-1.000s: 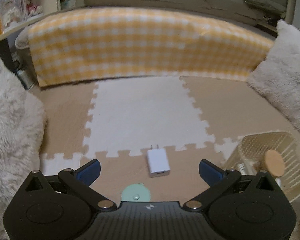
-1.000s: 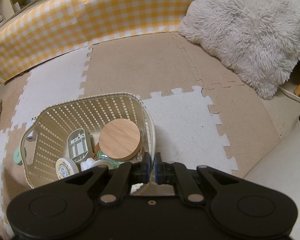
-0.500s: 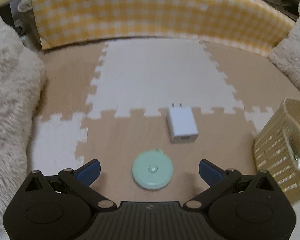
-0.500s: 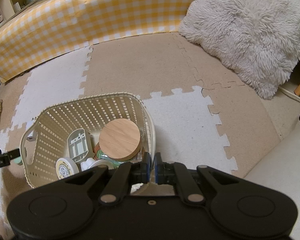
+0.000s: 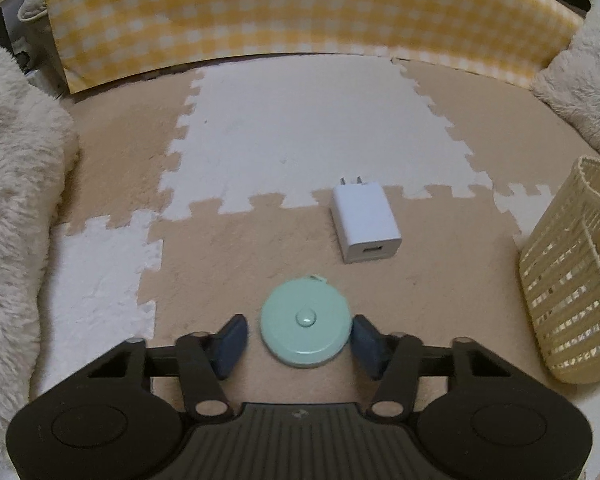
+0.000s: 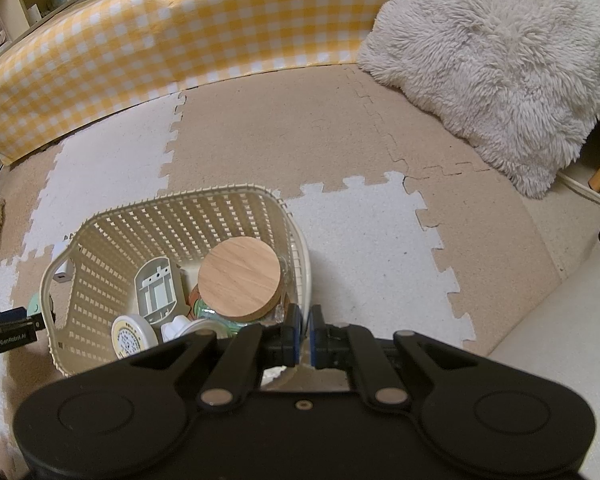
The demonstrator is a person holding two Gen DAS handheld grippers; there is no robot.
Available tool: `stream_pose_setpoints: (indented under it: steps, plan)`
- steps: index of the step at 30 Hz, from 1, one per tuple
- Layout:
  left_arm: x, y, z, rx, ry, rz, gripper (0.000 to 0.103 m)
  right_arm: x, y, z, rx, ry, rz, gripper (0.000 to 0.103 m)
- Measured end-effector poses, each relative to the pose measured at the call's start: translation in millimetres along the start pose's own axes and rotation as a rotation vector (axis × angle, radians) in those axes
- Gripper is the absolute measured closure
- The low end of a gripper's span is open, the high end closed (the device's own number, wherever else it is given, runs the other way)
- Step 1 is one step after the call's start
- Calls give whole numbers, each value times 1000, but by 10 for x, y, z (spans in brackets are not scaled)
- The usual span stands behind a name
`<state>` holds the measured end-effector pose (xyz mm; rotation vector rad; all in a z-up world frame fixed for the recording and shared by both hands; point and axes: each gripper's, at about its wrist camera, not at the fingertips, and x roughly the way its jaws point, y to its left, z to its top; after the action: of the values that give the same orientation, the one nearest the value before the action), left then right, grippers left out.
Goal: Organize rigid objects
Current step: 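Close the left tool on the mint-green tape measure and lift it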
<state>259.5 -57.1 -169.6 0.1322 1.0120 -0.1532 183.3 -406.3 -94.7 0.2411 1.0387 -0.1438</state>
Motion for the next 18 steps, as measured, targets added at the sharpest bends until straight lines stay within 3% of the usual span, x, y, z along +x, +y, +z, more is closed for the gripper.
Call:
stream_pose_setpoints:
  steps: [2, 12, 18]
  plan:
    - [-5, -15, -2, 10, -6, -6, 52, 3, 3, -1, 1, 0, 0, 98]
    - [-21, -9, 13, 19, -12, -1, 53, -2, 11, -4, 0, 0, -1, 98]
    - [-220, -35, 125, -19, -87, -37, 53, -1, 12, -5, 1, 0, 0, 98]
